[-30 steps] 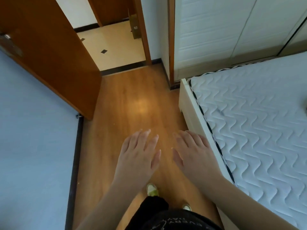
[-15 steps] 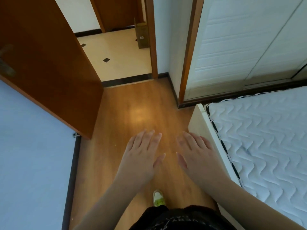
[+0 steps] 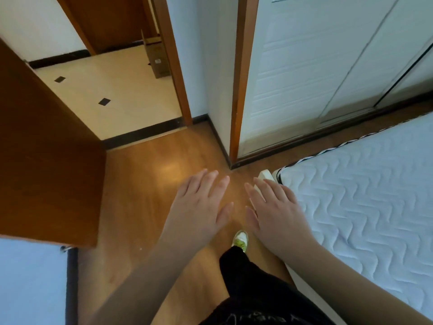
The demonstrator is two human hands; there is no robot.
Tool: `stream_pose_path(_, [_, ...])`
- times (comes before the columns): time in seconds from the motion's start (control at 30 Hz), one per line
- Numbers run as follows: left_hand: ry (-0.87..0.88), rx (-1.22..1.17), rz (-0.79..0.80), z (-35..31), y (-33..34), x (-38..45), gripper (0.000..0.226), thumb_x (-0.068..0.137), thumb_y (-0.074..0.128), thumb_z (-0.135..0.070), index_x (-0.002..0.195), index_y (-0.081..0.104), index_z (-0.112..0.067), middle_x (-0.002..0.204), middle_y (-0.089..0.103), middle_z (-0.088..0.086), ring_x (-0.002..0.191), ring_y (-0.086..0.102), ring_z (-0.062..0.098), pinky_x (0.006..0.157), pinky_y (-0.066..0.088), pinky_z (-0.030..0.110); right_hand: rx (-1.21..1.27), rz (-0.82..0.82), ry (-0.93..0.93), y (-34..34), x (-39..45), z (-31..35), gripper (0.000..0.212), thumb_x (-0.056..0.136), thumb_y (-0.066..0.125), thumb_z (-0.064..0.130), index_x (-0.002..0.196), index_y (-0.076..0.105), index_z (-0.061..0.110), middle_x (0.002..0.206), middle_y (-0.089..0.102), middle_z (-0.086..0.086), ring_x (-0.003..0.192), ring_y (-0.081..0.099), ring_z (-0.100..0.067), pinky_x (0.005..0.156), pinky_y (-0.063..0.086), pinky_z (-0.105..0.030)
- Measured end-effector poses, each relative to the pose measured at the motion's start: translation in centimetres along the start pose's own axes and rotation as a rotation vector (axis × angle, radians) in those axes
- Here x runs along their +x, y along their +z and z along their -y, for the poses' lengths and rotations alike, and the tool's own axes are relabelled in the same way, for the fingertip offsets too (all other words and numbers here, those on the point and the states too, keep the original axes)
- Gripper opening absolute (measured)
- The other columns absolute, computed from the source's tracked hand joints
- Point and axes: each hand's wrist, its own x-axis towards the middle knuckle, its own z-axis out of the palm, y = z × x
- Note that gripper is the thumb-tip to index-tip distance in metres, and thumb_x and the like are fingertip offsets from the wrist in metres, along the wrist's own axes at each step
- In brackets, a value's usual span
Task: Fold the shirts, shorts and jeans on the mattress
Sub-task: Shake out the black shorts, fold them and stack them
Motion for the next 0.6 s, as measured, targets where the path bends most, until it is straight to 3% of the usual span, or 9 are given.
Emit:
stream_pose_path(0.13, [0.087,-0.020,0.022,1.2,0.3,8.8,0.059,0.101,0.021,-0.054,0.144,0.047,-0.023,0.146,0.051,0.002,0.139,0.041,0.023,0.115,0.031,0.042,-0.014,-0.006,0.058,0.7,6.6,-3.9,0.046,0.089,0.065,0.039,0.128,0.059,0.017,0.132,0.061,-0.007,0.123,0.057,-0.027,0.102,0.045,-0.045])
stream_pose_path(0.27, [0.109,0.004,-0.036,3.0,0.1,16.4,0.053,0.099,0.034,-0.054,0.134,0.059,-0.023,0.136,0.061,0.003,0.131,0.053,0.023,0.110,0.033,0.040,0.015,-0.002,0.122,0.8,12.8,-7.1,0.048,0.085,0.069,0.041,0.127,0.062,0.019,0.131,0.063,-0.006,0.121,0.059,-0.028,0.101,0.045,-0.045])
stream_pose_path(0.47, [0.214,0.003,-0.005,4.8,0.4,25.3,0.050,0.099,0.037,-0.052,0.134,0.058,-0.023,0.136,0.060,0.002,0.131,0.051,0.023,0.108,0.033,0.039,0.048,0.077,0.221,1.3,19.1,-11.0,0.049,0.093,0.058,0.043,0.136,0.056,0.020,0.141,0.055,-0.004,0.131,0.051,-0.028,0.110,0.037,-0.045])
stream_pose_path(0.6, [0.311,0.013,0.012,5.1,0.6,31.9,0.049,0.097,0.042,-0.050,0.134,0.059,-0.023,0.136,0.060,0.003,0.131,0.052,0.025,0.109,0.029,0.039,0.050,0.045,0.303,2.1,22.6,-13.3,0.048,0.092,0.059,0.040,0.134,0.058,0.017,0.139,0.057,-0.007,0.128,0.054,-0.029,0.106,0.043,-0.046])
